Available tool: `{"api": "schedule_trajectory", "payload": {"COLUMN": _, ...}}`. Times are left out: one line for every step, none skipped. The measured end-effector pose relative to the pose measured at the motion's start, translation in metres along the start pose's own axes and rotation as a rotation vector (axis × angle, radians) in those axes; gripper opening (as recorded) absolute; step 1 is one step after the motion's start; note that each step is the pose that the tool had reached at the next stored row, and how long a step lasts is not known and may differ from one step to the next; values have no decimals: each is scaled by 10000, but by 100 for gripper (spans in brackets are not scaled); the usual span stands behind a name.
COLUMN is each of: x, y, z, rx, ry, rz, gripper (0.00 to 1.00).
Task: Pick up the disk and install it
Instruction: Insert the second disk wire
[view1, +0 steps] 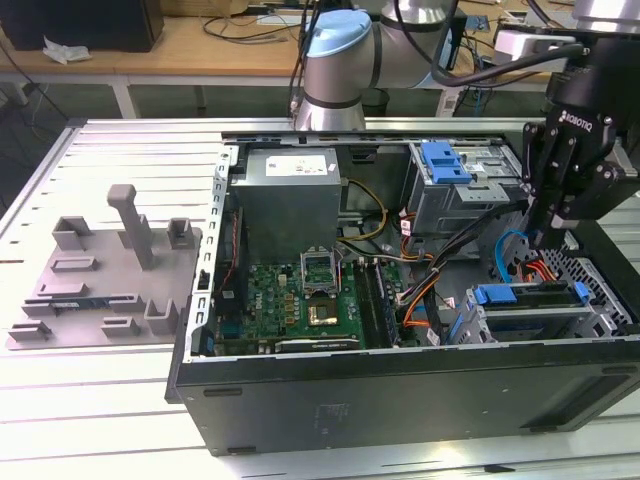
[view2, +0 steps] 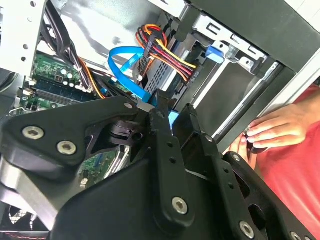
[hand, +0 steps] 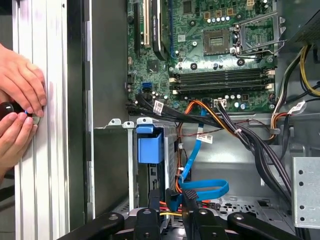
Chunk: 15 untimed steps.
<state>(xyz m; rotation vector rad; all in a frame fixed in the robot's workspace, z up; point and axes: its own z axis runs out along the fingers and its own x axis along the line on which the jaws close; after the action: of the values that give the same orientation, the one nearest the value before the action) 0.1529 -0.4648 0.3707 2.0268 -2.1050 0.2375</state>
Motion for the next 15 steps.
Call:
{"api": "schedule_trajectory", "payload": {"x": 0, "y": 0, "z": 2, "rx": -17, "ry": -2, "rz": 65, "gripper": 32}}
{"api": "schedule_trajectory", "payload": {"x": -1, "y": 0, "z": 4, "rx": -26, "ry": -3, "rz": 98, "gripper": 32}}
{"api": "schedule_trajectory", "payload": {"x": -1, "y": 0, "z": 6, "rx": -35, "ry": -4, "rz": 129, "gripper": 32}}
{"api": "schedule_trajectory", "payload": {"x": -2, "y": 0, "z": 8, "rx": -44, "ry": -5, "rz": 164, "gripper": 32}}
{"api": "schedule_trajectory", "payload": {"x": -3, "y": 0, "z": 10, "rx": -51, "ry": -6, "rz": 191, "gripper": 32}}
{"api": "schedule_trajectory", "payload": {"x": -3, "y": 0, "z": 12, "rx": -59, "ry": -7, "rz": 216, "gripper": 32}}
{"api": "schedule_trajectory", "payload": {"x": -4, "y": 0, "z": 14, "rx": -65, "ry": -8, "rz": 240, "gripper": 32}}
{"api": "schedule_trajectory", "payload": {"x": -5, "y": -1, "z": 17, "rx": -73, "ry": -9, "rz": 273, "gripper": 32}}
{"api": "schedule_trajectory", "payload": {"x": -5, "y": -1, "z": 18, "rx": -78, "ry": -8, "rz": 290, "gripper": 32}}
{"api": "schedule_trajectory", "payload": {"x": -5, "y": -1, "z": 19, "rx": -83, "ry": -8, "rz": 309, "gripper": 30}}
{"api": "schedule_trajectory", "payload": {"x": -5, "y": -1, "z": 20, "rx": -90, "ry": -9, "rz": 333, "gripper": 30}}
{"api": "schedule_trajectory", "payload": {"x": -6, "y": -1, "z": 21, "rx": -94, "ry": -10, "rz": 348, "gripper": 24}}
{"api": "schedule_trajectory", "payload": {"x": -6, "y": -1, "z": 22, "rx": -100, "ry": -11, "rz": 374, "gripper": 17}}
{"api": "schedule_trajectory", "payload": {"x": -6, "y": -1, "z": 22, "rx": -105, "ry": -11, "rz": 391, "gripper": 16}}
{"api": "schedule_trajectory", "payload": {"x": -6, "y": -1, "z": 23, "rx": -109, "ry": -11, "rz": 402, "gripper": 16}}
